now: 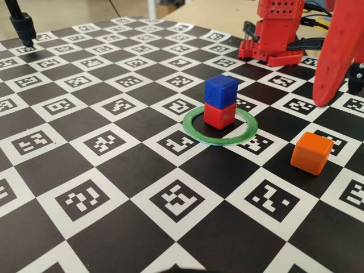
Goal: Grab the red cube then put it in the green circle then put the blue cube on top and finally the orange cube on top
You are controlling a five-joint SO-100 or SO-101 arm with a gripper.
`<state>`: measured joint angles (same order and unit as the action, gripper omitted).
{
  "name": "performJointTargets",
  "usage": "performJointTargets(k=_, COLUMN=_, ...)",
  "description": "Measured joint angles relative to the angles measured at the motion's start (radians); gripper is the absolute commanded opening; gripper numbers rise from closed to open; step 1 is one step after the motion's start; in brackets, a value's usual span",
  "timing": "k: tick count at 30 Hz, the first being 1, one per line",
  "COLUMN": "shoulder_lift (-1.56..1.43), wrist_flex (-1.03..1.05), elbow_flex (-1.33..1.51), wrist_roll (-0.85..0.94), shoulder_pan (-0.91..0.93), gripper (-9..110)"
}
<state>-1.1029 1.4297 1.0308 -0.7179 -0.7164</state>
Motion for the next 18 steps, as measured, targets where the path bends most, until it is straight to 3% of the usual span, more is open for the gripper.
performJointTargets(k=18, shoulder_lift=0.002, wrist_flex=-0.176, elbow_flex=0.229, wrist_roll=0.023, shoulder_pan=0.003, gripper=48)
